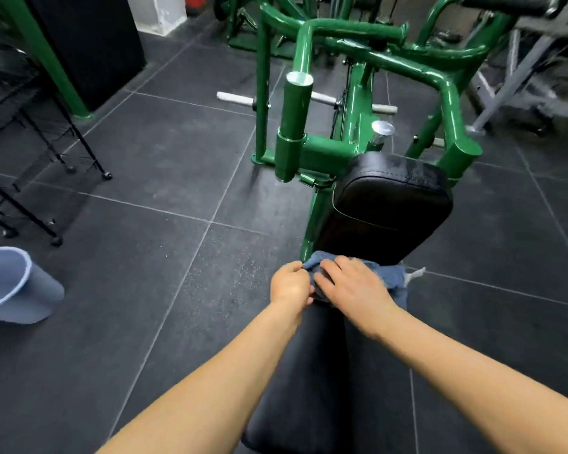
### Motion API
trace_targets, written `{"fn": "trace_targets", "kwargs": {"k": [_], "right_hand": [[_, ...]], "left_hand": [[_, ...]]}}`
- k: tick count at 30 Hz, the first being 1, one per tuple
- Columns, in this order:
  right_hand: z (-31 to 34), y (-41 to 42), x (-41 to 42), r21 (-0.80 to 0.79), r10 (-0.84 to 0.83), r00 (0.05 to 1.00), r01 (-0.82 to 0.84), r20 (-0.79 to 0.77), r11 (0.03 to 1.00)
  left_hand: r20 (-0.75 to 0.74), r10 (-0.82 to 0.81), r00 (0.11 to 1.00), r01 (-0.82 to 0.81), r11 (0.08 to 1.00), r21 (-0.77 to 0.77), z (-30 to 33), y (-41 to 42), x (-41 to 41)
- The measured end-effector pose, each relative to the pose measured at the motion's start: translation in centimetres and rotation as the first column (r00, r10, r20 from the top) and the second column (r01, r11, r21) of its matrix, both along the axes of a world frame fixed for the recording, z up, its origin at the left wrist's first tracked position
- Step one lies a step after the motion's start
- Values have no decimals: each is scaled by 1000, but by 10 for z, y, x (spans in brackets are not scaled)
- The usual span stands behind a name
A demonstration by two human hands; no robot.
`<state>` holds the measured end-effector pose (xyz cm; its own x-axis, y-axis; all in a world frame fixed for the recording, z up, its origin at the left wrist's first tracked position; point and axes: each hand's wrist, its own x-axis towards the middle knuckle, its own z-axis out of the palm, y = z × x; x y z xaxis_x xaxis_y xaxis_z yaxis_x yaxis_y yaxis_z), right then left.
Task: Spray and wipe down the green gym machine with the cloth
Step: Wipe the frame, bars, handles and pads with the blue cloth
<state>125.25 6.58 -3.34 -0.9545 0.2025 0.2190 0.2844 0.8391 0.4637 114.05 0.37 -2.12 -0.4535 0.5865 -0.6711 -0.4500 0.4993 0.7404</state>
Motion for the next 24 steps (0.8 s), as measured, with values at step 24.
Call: {"fn": "trace_targets", "kwargs": {"k": [24], "right_hand": [[133,-1,-79,332,-335,870,216,361,918]], "left_hand": [[169,100,981,-130,976,177,82,29,-34]]}}
